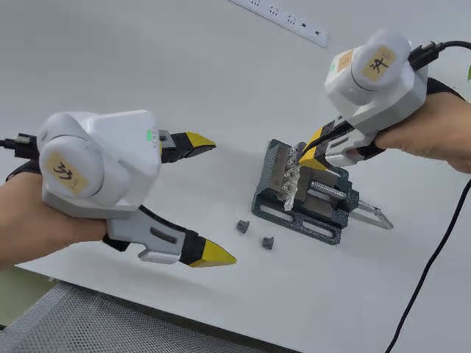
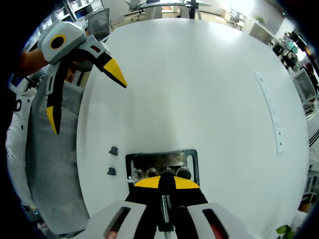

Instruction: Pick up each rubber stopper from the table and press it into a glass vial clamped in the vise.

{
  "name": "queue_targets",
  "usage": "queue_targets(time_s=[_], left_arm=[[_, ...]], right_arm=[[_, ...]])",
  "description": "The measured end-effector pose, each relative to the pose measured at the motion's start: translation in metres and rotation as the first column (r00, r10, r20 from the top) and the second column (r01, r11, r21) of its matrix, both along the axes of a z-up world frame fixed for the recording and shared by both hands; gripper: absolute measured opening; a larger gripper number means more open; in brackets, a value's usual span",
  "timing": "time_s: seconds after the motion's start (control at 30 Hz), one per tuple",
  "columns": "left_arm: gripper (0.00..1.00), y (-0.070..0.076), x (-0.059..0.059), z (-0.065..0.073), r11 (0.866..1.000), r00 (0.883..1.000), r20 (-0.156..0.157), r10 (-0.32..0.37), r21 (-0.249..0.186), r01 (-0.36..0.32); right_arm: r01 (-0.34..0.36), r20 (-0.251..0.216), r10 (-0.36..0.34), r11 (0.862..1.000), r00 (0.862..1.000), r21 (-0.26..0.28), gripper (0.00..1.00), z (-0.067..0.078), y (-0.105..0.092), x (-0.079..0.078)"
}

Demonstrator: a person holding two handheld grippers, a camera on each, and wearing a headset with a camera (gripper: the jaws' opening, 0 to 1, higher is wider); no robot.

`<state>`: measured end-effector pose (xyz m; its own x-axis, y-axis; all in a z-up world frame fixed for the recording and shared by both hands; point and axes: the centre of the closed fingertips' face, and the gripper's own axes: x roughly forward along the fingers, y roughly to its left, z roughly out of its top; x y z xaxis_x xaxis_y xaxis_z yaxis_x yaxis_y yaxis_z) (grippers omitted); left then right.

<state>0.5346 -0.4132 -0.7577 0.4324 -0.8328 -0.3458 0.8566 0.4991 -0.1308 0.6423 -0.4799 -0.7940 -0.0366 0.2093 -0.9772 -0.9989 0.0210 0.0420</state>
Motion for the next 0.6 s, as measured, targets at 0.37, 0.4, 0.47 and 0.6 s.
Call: queue_targets(time_s=[0.37,0.4,0.47,0.6], left_arm=[[0.86,-0.0026,0.0002,0.0012,1.0,1.0,0.0,-0.007,-0.003,0.007],[0.86,-0.0024,0.0004,0.0009,1.0,1.0,0.0,-0.008,-0.002,0.008],[0.86,-0.0027,0.0004,0.0011,1.0,1.0,0.001,-0.009,-0.004,0.009],[0.85,-0.0033,0.0002,0.0015,1.0,1.0,0.001,-0.01,-0.004,0.01]], right_arm=[[-0.001,-0.007,0.001,1.0,1.0,0.0,0.04,-0.0022,0.001,0.0001],[-0.01,-0.007,0.01,1.0,1.0,0.002,0.04,-0.0024,0.0009,0.0002],[-0.004,-0.009,0.005,1.0,1.0,0.002,0.04,-0.0026,0.0008,-0.0003],[-0.002,-0.018,0.002,1.0,1.0,0.003,0.04,-0.0029,0.0007,-0.0005]])
